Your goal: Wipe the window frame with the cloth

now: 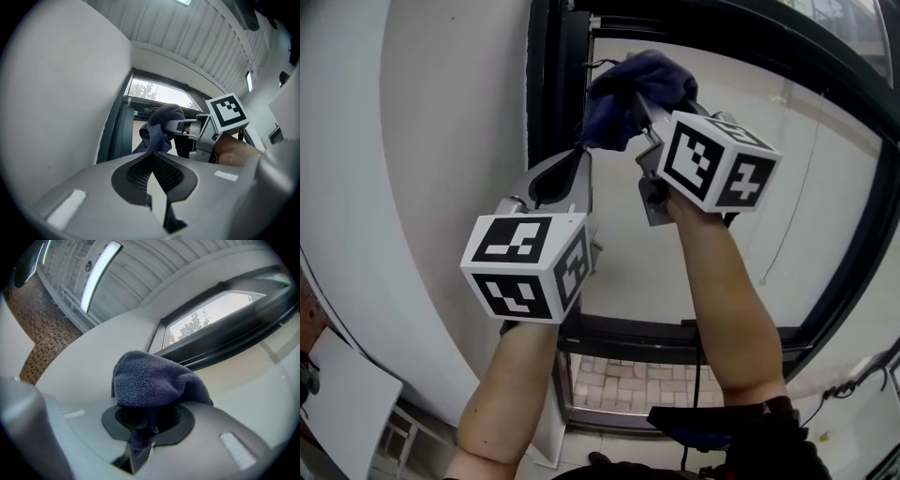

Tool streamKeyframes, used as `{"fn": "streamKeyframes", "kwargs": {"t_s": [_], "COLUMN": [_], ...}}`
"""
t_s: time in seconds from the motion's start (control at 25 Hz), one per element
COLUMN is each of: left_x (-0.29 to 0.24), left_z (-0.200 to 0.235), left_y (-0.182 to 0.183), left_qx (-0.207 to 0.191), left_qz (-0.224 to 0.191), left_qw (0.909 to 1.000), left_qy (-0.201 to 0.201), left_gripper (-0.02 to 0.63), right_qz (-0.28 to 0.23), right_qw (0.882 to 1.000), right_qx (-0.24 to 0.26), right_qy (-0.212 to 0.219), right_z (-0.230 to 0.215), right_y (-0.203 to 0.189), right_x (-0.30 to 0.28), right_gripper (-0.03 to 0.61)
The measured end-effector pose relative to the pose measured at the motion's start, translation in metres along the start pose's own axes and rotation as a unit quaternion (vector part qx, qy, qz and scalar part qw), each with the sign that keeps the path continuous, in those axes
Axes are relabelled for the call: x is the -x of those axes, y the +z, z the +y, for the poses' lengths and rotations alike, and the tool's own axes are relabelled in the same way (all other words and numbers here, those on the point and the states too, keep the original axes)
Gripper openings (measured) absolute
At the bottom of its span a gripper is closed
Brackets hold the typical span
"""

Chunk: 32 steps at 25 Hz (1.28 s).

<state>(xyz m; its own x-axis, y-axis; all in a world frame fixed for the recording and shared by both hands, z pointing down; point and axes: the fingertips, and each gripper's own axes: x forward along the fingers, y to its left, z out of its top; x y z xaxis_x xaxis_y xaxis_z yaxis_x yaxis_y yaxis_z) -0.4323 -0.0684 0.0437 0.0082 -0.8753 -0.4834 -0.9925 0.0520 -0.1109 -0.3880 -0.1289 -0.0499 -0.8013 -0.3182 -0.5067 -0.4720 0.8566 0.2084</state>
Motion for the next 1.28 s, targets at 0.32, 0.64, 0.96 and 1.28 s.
{"fn": "streamKeyframes", "kwargs": {"t_s": [0.32,0.64,0.96,1.28], "left_x": [0.000,-0.020,-0.061,-0.092], "left_z": [-0.052,-0.107,-0.183,-0.264], "left_y": [-0.018,-0.014,-0.022,-0.044], "left_qx": [0.019,0.031,0.035,0.038], "left_qz": [0.028,0.016,0.013,0.018], "left_qw": [0.9989,0.9989,0.9983,0.9975], "left_qy": [-0.033,-0.033,-0.044,-0.057], "left_gripper": [-0.006,-0.006,-0.006,-0.006], "right_qz": [0.040,0.034,0.042,0.061], "right_qw": [0.998,0.993,0.989,0.988], "right_qx": [0.020,0.046,0.078,0.075], "right_qy": [-0.051,-0.100,-0.121,-0.123], "right_z": [-0.044,-0.126,-0.218,-0.283], "right_y": [-0.001,0.021,0.052,0.045], "right_x": [0.067,0.143,0.231,0.293], "right_gripper": [0.055,0.055,0.055,0.055]}}
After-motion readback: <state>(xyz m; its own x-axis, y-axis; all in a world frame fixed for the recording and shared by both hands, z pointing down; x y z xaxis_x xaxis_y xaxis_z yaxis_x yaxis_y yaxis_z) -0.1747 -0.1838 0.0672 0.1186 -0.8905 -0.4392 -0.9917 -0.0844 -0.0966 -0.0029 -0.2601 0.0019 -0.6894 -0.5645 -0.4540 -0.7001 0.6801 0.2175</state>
